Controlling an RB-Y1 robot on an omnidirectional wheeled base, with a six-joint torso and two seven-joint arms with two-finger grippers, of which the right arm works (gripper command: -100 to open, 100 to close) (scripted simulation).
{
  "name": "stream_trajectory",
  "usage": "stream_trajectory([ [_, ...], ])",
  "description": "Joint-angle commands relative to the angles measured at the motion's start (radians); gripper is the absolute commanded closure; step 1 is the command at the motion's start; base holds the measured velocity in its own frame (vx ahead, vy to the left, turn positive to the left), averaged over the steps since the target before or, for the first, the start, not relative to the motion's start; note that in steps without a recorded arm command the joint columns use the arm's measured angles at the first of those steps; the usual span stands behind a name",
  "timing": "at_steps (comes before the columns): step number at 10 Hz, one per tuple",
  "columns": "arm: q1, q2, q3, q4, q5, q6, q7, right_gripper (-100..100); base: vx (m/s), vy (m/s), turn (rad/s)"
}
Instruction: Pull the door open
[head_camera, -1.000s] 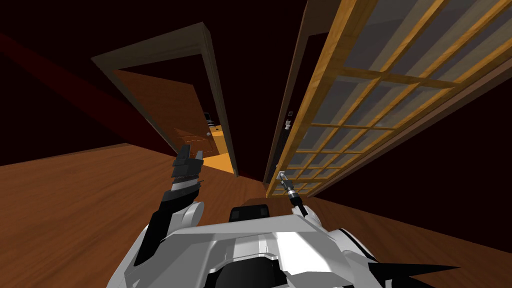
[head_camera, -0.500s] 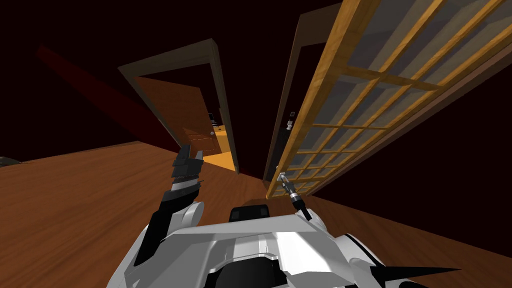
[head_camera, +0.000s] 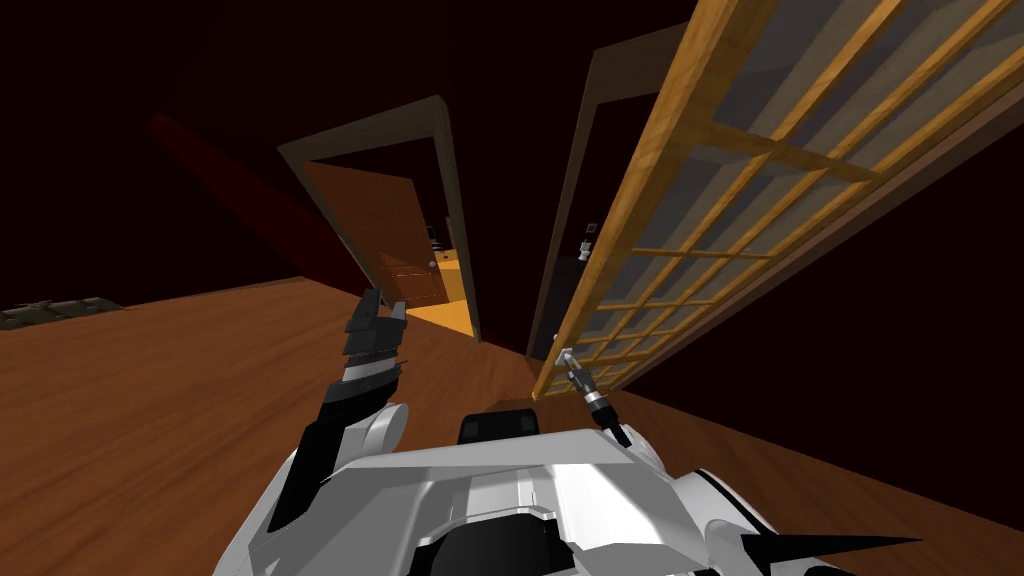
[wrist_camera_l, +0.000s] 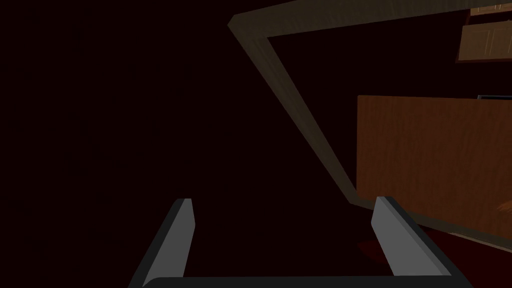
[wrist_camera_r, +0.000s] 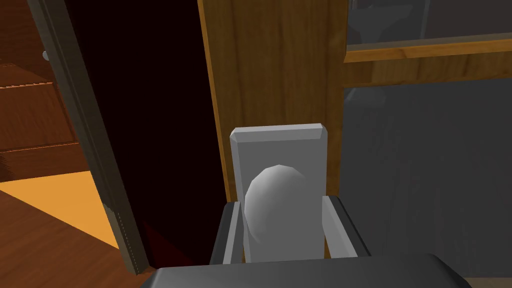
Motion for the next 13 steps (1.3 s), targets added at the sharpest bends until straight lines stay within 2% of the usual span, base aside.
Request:
stream_trajectory([
  [1,0.031,-0.011,0.01,-0.025,0.008,-0.016,-0.012,100,-0.166,-0.074,0.095],
  [3,0.049,-0.025,0.021,-0.02,0.016,-0.049,-0.027,100,-0.182,-0.079,0.111],
  [4,0.045,-0.022,0.017,-0.03,0.014,-0.032,-0.022,100,-0.08,-0.026,0.015],
  [10,0.065,-0.04,0.025,0.016,0.022,-0.109,-0.04,100,-0.213,-0.093,0.2],
  [13,0.071,-0.046,0.027,0.031,0.025,-0.133,-0.046,100,-0.194,-0.08,0.132],
])
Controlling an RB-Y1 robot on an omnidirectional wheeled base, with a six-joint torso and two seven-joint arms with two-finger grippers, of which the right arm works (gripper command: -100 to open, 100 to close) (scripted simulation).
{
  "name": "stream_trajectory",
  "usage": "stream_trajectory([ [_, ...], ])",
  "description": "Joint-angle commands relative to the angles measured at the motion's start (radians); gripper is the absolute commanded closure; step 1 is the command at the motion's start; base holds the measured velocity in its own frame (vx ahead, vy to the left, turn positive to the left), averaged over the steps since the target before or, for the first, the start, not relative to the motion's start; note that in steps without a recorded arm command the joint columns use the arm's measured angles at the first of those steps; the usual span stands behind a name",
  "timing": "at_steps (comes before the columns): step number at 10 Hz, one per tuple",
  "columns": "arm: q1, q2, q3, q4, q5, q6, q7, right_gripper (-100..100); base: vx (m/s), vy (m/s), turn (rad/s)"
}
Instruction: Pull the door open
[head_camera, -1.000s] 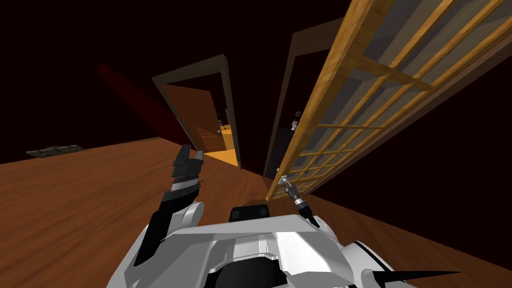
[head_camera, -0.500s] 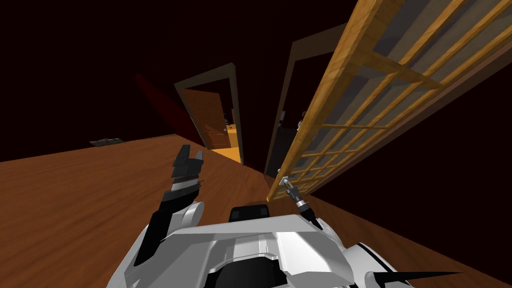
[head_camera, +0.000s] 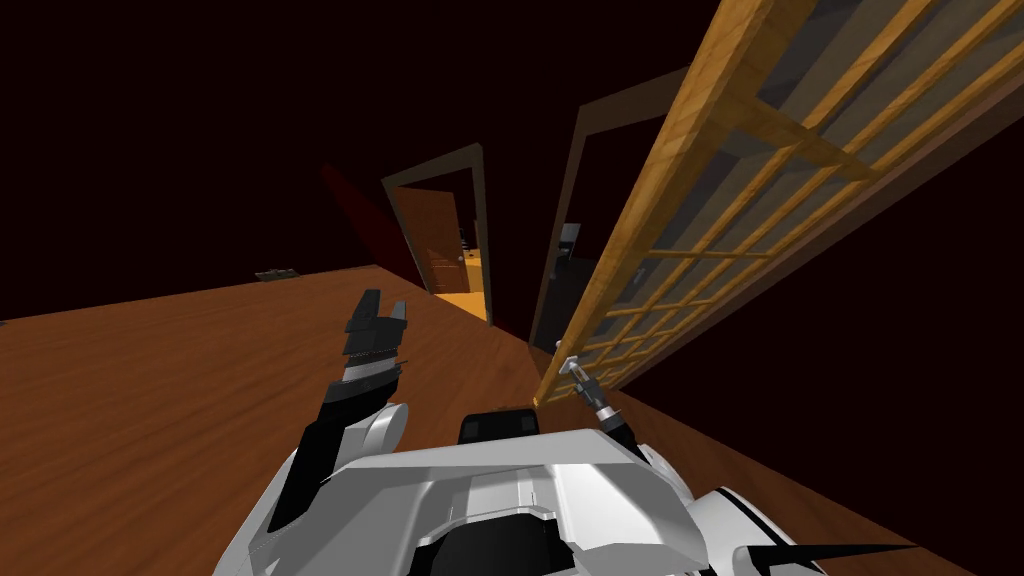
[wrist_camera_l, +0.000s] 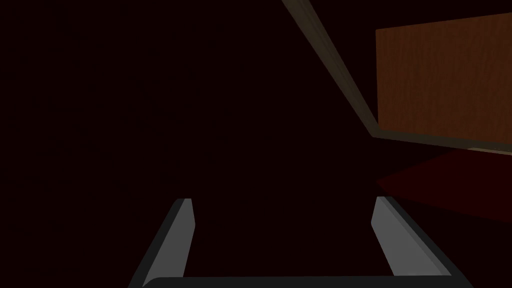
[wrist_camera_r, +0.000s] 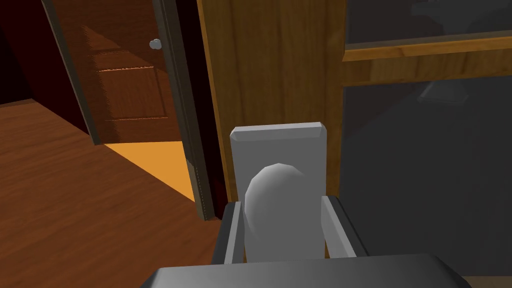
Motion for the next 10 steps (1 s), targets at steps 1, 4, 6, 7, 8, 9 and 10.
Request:
stream_trajectory([
  [1,0.0,0.0,0.0,0.0,0.0,0.0,0.0,100,-0.091,-0.038,0.036],
  [4,0.0,-0.001,0.001,0.013,0.004,-0.013,-0.003,100,-0.184,-0.081,0.169],
  [6,0.0,-0.003,0.001,0.02,0.005,-0.021,-0.005,100,-0.219,-0.077,0.189],
  [7,0.01,-0.004,-0.011,0.018,-0.007,-0.019,-0.002,-100,-0.182,-0.006,-0.116],
  [8,0.014,-0.004,-0.017,0.019,-0.012,-0.02,-0.002,-100,-0.154,0.056,-0.174],
  [9,0.02,-0.005,-0.024,0.021,-0.018,-0.021,-0.001,-100,-0.151,0.085,-0.106],
  [10,0.021,-0.005,-0.02,0.011,-0.014,-0.016,0.0,-100,-0.07,0.041,-0.028],
])
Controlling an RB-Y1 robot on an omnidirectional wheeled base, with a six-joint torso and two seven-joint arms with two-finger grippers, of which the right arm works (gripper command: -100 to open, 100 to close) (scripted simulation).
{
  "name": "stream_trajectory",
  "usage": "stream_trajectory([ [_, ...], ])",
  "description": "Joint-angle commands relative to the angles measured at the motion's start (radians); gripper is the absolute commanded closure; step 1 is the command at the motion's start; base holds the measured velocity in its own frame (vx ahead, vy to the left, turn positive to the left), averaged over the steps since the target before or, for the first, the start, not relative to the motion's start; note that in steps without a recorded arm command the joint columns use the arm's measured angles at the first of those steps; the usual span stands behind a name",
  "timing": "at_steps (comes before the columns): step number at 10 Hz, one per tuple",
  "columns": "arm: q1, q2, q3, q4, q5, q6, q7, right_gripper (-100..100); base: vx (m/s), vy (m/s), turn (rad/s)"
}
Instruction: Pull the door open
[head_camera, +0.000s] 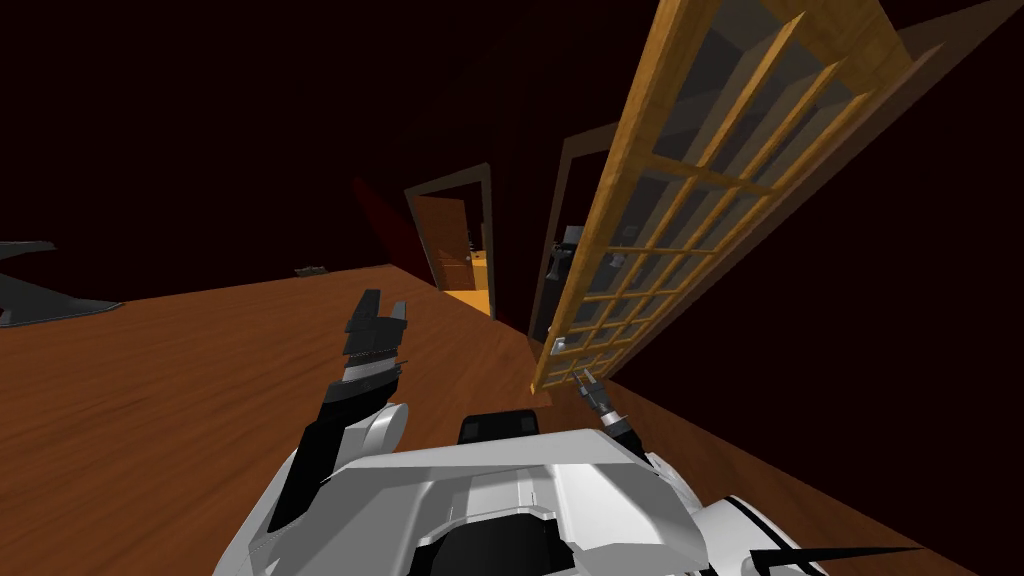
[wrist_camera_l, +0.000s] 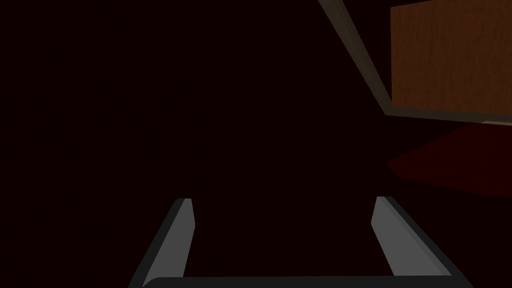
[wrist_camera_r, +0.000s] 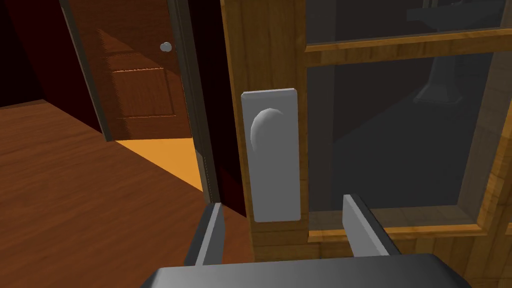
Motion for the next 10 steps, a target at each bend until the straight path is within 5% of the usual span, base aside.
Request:
stream_trajectory([
  [1,-0.016,0.01,-0.005,0.0,-0.006,0.019,0.009,-100,0.165,0.023,0.097],
  [6,-0.035,0.022,-0.012,-0.001,-0.014,0.041,0.02,-100,0.193,0.009,0.047],
  [7,-0.035,0.022,-0.012,-0.001,-0.014,0.041,0.02,100,-0.018,0.006,-0.009],
  [10,-0.035,0.022,-0.012,-0.001,-0.014,0.041,0.02,100,-0.029,0.0,0.005],
])
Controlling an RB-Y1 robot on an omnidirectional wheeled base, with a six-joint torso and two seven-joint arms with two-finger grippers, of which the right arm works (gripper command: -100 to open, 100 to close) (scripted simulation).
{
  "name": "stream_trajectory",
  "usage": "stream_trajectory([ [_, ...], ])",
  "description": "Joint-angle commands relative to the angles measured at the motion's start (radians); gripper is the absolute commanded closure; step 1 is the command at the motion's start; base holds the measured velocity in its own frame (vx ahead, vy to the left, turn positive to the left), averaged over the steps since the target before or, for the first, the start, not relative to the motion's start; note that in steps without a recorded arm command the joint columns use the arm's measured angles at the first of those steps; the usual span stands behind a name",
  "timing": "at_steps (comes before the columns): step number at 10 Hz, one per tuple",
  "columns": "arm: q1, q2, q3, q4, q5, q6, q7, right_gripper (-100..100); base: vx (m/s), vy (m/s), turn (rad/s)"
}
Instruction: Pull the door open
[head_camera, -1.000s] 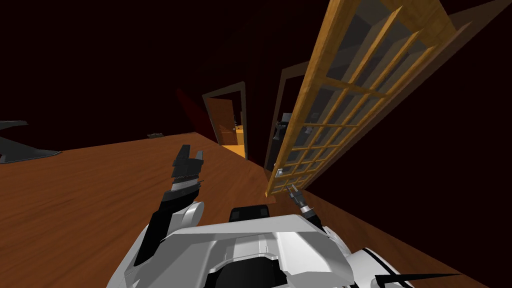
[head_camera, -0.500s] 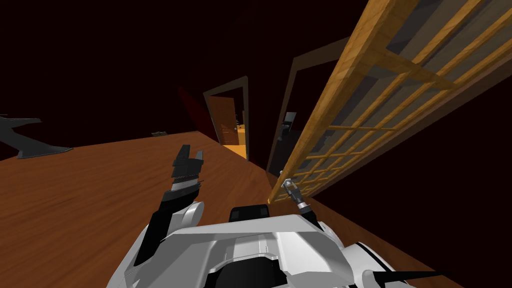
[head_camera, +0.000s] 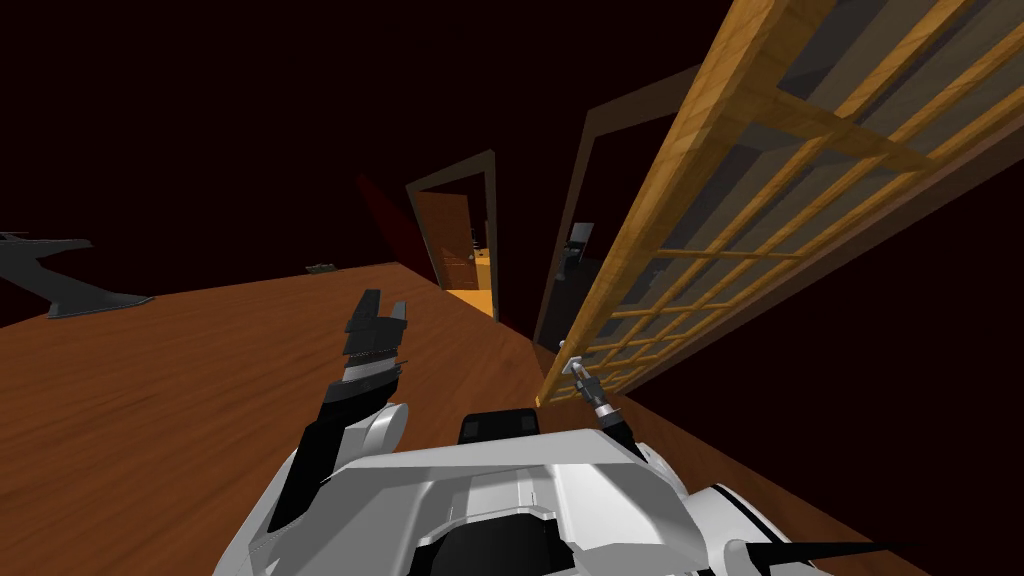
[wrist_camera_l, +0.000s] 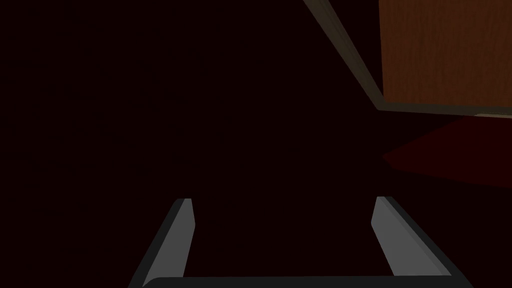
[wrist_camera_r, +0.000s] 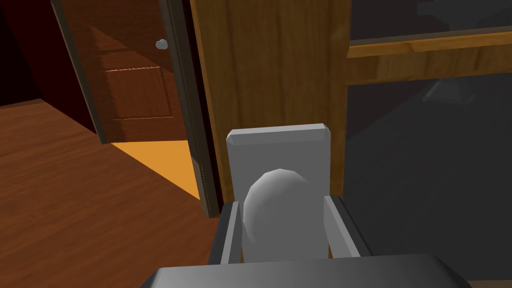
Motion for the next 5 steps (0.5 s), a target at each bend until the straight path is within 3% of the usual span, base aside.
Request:
stream_trajectory([
  [1,0.001,0.0,0.0,0.0,0.0,-0.003,0.0,100,-0.008,-0.001,-0.004],
  [3,0.005,-0.004,0.005,0.003,0.005,-0.011,-0.004,100,-0.059,-0.024,0.051],
  [5,0.01,-0.009,0.012,0.007,0.013,-0.027,-0.01,100,-0.183,-0.084,0.15],
])
